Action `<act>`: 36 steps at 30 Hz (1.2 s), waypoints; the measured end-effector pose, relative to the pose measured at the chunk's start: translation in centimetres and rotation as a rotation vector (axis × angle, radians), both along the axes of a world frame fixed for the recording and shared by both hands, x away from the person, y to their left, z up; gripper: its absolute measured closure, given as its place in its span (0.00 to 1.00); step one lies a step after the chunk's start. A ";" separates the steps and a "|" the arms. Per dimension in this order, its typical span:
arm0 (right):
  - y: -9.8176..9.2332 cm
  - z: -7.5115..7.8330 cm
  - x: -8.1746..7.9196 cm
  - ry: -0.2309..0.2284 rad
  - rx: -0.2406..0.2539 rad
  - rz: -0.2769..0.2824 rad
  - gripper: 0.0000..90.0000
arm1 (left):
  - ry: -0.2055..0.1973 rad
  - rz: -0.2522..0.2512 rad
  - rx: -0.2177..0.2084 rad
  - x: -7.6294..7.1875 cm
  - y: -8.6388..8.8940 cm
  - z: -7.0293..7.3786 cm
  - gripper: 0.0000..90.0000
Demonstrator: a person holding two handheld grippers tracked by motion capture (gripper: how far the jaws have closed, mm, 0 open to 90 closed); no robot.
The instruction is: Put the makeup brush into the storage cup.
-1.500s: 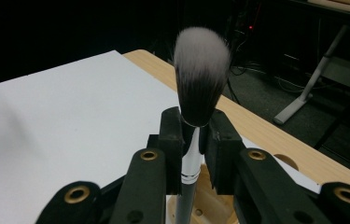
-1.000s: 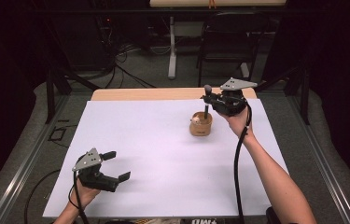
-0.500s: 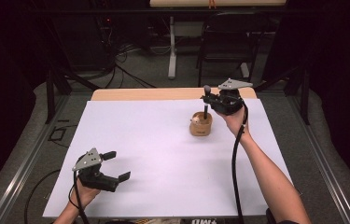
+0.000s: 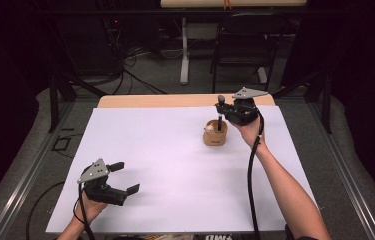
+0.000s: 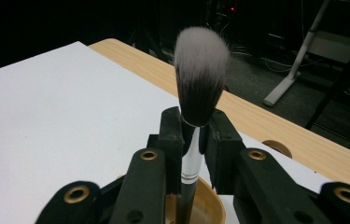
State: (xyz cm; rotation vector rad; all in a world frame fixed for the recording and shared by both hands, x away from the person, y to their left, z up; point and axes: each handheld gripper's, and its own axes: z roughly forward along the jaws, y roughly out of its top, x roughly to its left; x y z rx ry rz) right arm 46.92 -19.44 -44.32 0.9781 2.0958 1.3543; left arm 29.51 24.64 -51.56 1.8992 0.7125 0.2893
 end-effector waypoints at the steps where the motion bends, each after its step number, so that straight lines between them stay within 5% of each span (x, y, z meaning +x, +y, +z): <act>1: 0.0 -0.1 0.0 0.004 0.003 0.001 0.86 | 0.000 0.000 0.000 0.0 0.0 0.0 0.00; 3: 0.0 -0.1 0.0 -0.001 0.001 0.006 0.79 | -0.018 0.009 0.000 -0.1 0.1 0.1 0.00; 8: 0.2 -0.1 -0.4 0.019 0.003 0.017 0.16 | -0.012 0.016 -0.003 -0.1 0.1 0.1 0.00; 10: 0.2 0.0 -0.5 0.014 0.002 0.020 0.13 | -0.012 0.016 -0.004 -0.1 0.1 0.1 0.00; 11: 0.2 0.2 -0.9 0.013 0.000 0.030 0.03 | -0.015 0.009 -0.001 -0.1 0.1 0.1 0.00; 21: 0.3 1.0 -3.5 -0.009 -0.020 0.123 0.00 | -0.015 0.010 -0.001 -0.1 0.1 0.1 0.00; 36: -1.0 0.5 -8.1 -0.024 -0.042 0.175 0.00 | -0.012 0.011 -0.001 -0.1 0.0 0.1 0.00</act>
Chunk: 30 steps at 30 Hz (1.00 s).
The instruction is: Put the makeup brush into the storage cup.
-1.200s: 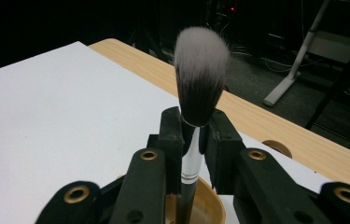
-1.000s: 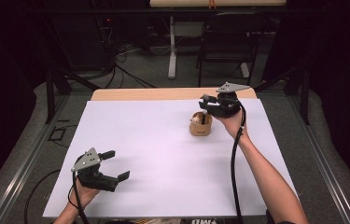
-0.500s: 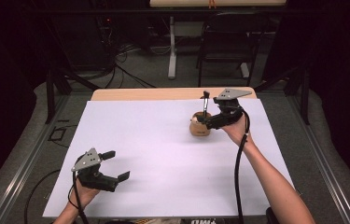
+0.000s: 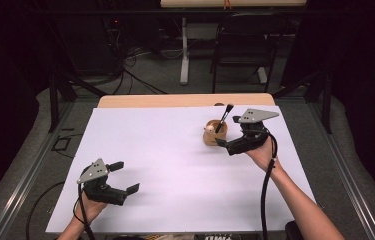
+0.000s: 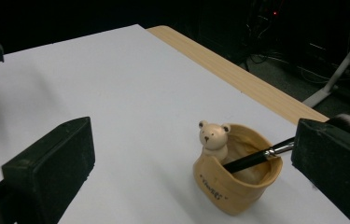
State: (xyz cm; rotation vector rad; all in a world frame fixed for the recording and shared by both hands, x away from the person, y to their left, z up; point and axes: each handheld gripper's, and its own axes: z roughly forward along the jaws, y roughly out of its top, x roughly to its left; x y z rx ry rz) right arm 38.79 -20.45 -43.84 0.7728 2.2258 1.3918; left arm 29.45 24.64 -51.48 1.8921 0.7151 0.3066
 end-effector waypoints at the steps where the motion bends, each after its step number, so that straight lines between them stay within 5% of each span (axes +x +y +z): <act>1: -0.1 -0.1 -0.3 0.001 0.002 0.003 0.00 | 0.000 0.003 0.002 0.0 0.0 0.0 0.00; 30: -2.9 -3.3 -7.2 0.011 0.031 0.033 0.00 | -0.004 0.002 0.000 -0.2 -0.1 0.0 0.00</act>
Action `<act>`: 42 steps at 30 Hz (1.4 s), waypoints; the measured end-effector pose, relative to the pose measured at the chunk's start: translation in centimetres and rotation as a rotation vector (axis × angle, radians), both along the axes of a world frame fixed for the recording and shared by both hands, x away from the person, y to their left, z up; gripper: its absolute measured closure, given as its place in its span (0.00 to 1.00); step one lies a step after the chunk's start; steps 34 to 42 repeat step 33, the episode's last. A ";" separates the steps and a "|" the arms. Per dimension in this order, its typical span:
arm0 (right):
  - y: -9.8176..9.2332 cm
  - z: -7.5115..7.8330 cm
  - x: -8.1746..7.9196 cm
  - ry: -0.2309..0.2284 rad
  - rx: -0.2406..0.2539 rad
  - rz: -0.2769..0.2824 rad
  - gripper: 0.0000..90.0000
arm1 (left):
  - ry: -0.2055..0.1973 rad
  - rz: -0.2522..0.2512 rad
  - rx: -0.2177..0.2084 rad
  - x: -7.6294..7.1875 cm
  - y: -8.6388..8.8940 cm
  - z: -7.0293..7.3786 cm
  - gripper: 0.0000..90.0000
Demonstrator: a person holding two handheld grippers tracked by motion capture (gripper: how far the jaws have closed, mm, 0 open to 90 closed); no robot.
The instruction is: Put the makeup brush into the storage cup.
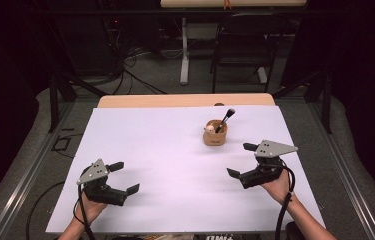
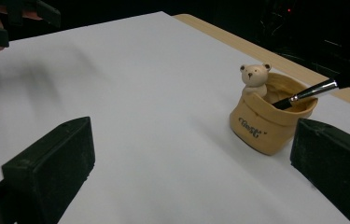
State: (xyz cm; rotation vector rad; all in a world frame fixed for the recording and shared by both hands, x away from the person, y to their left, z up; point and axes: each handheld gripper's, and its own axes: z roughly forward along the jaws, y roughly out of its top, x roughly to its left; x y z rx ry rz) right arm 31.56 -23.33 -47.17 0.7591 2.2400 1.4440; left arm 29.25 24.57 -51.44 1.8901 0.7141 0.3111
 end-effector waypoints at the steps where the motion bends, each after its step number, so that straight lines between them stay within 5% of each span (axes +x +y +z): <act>1: -0.1 -0.2 -0.2 0.004 -0.003 0.001 0.00 | 0.000 -0.001 -0.001 0.0 0.0 0.0 0.00; 17: -1.8 -2.7 -2.8 0.029 -0.014 -0.021 0.00 | 0.004 -0.016 0.004 0.1 -0.2 -0.2 0.00; 42: -1.9 -3.1 -2.8 0.045 -0.027 -0.014 0.00 | 0.011 -0.020 0.020 0.6 -0.4 -0.3 0.00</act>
